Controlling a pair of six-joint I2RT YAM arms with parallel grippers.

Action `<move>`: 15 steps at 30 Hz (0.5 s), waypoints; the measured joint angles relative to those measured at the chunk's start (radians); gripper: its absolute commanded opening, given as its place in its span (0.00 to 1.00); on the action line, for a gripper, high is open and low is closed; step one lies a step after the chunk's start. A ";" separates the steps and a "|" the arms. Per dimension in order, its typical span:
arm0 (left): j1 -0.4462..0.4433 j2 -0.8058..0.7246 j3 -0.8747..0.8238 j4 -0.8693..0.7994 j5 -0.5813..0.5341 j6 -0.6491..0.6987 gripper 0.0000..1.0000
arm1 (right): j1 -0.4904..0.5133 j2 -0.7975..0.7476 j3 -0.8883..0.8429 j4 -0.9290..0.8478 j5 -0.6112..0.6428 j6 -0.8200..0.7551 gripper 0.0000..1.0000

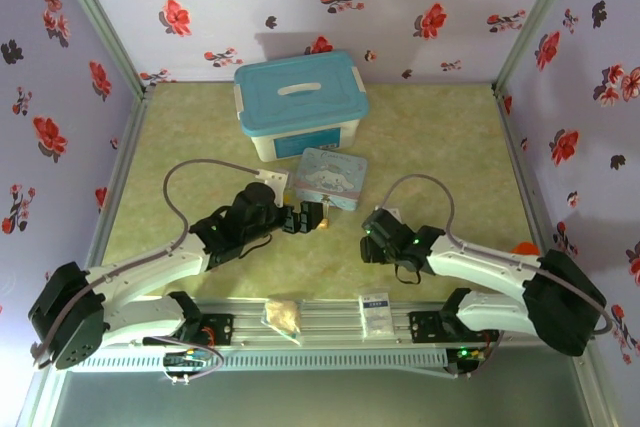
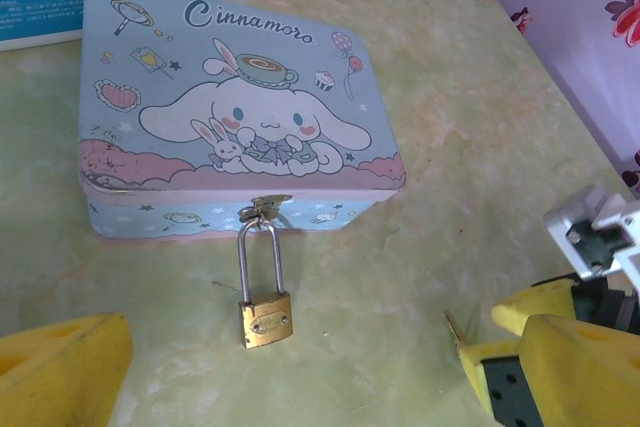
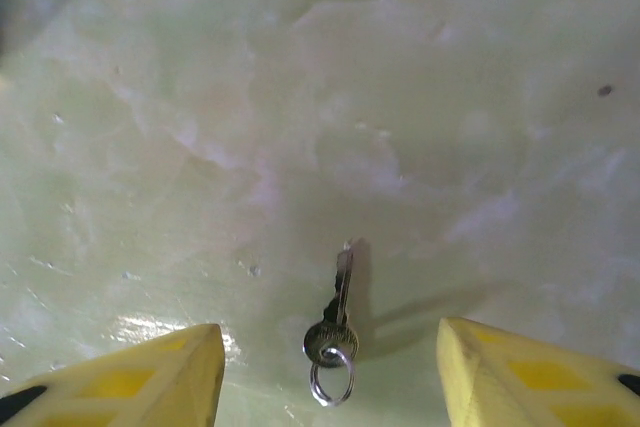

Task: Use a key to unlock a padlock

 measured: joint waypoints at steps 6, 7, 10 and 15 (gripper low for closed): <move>-0.008 -0.030 -0.007 0.019 -0.039 0.000 1.00 | 0.050 0.060 0.000 -0.002 0.042 0.027 0.52; -0.008 -0.038 -0.008 0.024 -0.043 0.000 1.00 | 0.060 0.067 0.000 -0.002 0.047 0.028 0.51; -0.008 -0.045 -0.008 0.033 -0.061 0.000 1.00 | 0.075 0.074 0.000 0.007 0.056 0.036 0.46; -0.008 -0.045 -0.013 0.034 -0.100 -0.001 1.00 | 0.078 0.094 0.000 0.031 0.063 0.046 0.39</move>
